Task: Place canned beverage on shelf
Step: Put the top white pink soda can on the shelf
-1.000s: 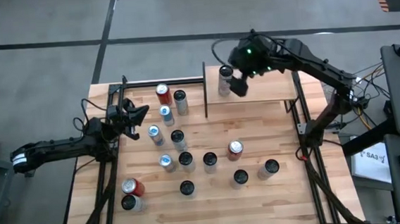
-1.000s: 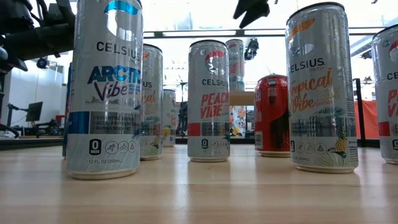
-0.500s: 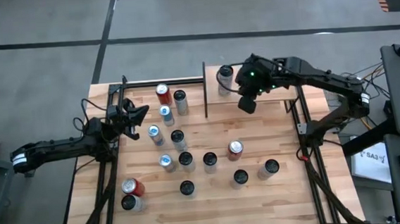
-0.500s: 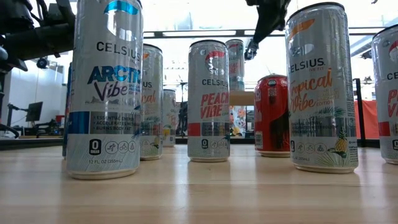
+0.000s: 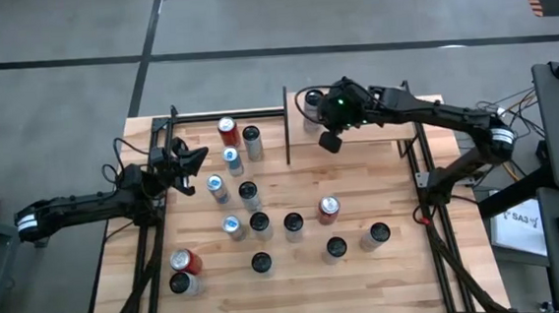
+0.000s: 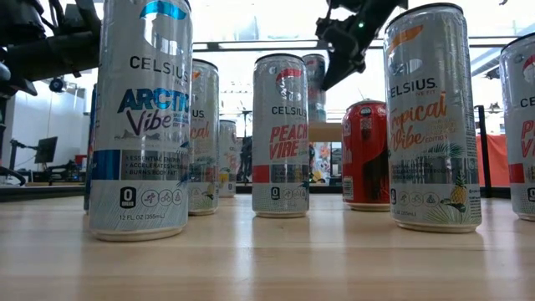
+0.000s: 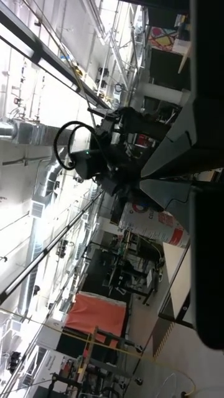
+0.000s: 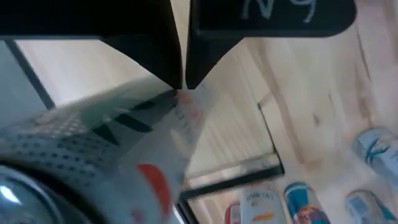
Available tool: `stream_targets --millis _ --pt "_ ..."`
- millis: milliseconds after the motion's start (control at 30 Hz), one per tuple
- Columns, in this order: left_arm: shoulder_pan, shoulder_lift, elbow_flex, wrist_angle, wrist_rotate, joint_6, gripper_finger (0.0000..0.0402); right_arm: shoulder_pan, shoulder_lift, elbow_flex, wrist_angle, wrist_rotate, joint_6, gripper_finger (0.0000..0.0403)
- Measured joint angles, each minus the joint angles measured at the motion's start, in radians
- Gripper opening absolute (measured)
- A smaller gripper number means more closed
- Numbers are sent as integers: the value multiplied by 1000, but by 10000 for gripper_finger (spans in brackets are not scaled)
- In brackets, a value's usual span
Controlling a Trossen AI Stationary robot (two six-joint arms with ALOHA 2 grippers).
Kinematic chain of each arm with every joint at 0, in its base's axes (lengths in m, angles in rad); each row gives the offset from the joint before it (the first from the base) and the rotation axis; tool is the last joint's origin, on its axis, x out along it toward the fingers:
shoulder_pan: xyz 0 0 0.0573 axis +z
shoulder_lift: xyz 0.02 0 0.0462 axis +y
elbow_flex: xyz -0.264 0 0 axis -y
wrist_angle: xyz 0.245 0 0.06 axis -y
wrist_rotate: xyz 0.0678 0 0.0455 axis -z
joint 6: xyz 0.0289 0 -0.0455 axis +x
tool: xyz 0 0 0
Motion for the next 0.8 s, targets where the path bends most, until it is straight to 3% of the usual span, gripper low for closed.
stream_targets --millis 800 --pt "0 3 0 0 -1 2 0 -38 61 -3 162 42 -82 13"
